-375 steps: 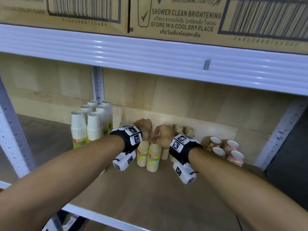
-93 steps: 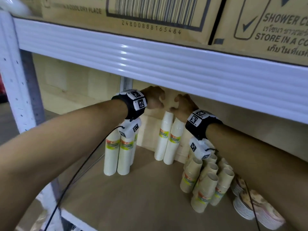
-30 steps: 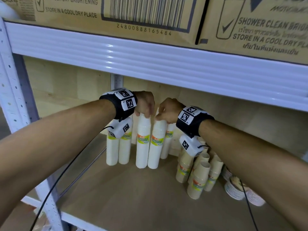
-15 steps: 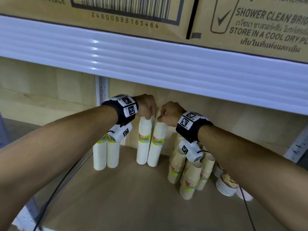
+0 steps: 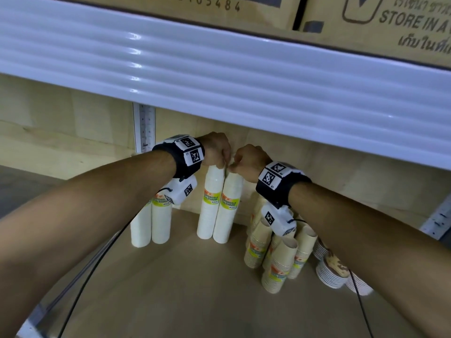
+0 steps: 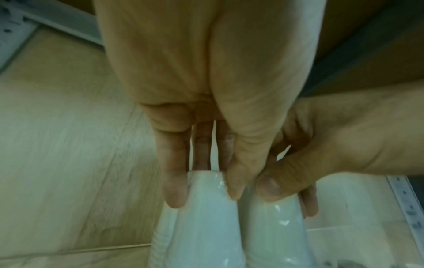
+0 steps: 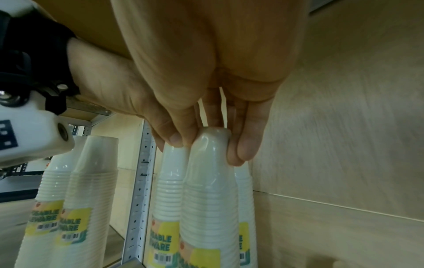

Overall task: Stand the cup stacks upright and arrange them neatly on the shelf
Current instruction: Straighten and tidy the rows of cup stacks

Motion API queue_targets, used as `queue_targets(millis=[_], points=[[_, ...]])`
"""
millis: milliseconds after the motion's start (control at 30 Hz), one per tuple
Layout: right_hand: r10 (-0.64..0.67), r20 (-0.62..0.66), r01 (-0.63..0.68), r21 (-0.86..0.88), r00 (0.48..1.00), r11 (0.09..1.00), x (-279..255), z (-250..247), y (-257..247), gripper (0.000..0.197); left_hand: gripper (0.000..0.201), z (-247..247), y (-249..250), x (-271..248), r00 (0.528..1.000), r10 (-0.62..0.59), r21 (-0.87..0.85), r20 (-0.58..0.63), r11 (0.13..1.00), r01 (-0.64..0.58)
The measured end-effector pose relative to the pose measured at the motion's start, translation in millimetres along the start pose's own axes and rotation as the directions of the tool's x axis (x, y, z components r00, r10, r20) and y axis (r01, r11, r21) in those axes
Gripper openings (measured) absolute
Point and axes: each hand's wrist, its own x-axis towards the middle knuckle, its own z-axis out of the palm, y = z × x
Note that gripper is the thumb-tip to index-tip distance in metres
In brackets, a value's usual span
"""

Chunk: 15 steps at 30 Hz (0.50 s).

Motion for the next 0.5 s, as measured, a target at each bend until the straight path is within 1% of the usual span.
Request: queue_targets(millis=[200, 400, 500], points=[[-0.005, 0.002, 0.005, -0.008, 1.0, 1.0, 2.5, 0.0, 0.6, 0.031, 0.015, 0.0, -4.9, 2.2, 1.0, -0.01, -0.041, -0.02, 0.999, 0.009], [0.011, 0.005, -0.011, 0.018, 1.0, 1.0, 6.7, 5.4, 0.4, 0.023, 0.014, -1.1, -4.2, -1.1, 1.0, -0.02, -0.085, 0.007, 0.996, 0.021], [0.013, 0.011, -0.013, 0.016, 1.0, 1.0, 7.0, 5.4, -1.2, 0.029, 0.016, -2.1, -3.4, -3.1, 1.0, -0.026, -0.092, 0.012, 0.995, 0.027]])
